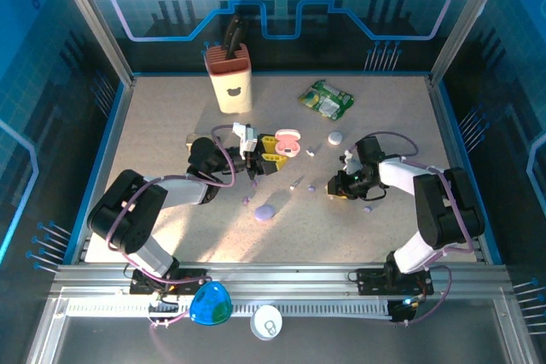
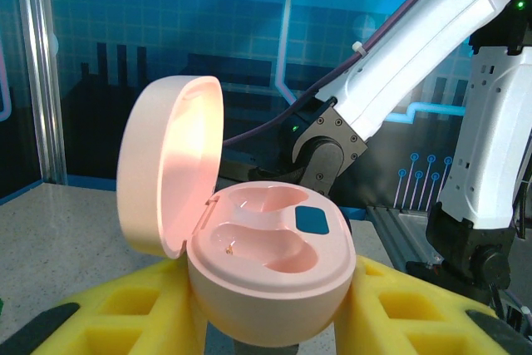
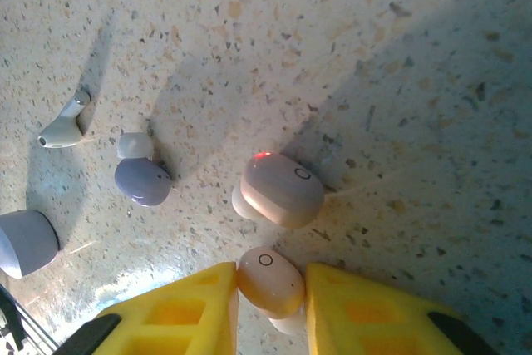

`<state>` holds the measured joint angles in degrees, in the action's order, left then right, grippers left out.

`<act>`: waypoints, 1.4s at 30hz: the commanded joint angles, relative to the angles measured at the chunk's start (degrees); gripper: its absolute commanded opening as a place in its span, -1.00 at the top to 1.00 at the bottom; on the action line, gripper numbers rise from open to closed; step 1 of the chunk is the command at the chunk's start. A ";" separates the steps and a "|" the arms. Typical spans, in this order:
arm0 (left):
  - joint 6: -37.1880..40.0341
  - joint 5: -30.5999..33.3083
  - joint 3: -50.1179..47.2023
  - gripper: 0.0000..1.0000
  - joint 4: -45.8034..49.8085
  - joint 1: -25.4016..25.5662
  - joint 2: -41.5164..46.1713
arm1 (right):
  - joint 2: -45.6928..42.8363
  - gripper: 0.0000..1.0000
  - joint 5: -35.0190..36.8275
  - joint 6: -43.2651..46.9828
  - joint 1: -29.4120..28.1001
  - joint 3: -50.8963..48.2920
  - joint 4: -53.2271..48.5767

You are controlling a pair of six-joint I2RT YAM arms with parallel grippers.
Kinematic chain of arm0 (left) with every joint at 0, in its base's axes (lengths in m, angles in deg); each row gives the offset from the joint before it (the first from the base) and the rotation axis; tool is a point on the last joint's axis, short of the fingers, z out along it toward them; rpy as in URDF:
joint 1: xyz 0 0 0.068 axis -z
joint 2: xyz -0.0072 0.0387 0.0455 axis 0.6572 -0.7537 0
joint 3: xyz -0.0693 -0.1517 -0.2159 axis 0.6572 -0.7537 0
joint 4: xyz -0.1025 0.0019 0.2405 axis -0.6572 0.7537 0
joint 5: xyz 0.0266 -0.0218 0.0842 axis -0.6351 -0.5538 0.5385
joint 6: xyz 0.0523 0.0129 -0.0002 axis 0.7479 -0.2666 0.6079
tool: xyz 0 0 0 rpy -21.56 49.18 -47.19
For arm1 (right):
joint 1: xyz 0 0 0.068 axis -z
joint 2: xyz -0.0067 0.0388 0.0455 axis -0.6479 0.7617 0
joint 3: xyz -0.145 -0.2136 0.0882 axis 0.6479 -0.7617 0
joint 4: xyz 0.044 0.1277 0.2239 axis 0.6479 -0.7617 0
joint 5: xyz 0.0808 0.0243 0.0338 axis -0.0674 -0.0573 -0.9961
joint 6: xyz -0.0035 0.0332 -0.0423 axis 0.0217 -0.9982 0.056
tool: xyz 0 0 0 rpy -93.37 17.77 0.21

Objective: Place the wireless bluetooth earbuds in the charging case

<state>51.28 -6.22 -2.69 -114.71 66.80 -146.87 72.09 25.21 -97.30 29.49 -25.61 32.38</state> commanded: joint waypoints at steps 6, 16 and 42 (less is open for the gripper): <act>-0.18 -1.68 0.09 0.22 -1.96 -0.24 0.67 | -0.78 0.60 1.47 -1.33 -1.59 -1.19 -1.26; 0.09 -1.68 0.31 0.22 -1.92 -0.32 0.47 | -7.77 0.59 10.71 -8.30 -4.83 -4.62 2.70; -0.17 -1.99 0.88 0.22 -1.96 -0.49 -0.19 | -10.89 0.07 10.65 -11.61 -4.90 -5.81 3.01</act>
<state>51.28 -6.68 -2.69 -114.71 66.74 -146.90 61.27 36.79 -111.55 23.28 -33.21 37.54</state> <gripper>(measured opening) 0.391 0.461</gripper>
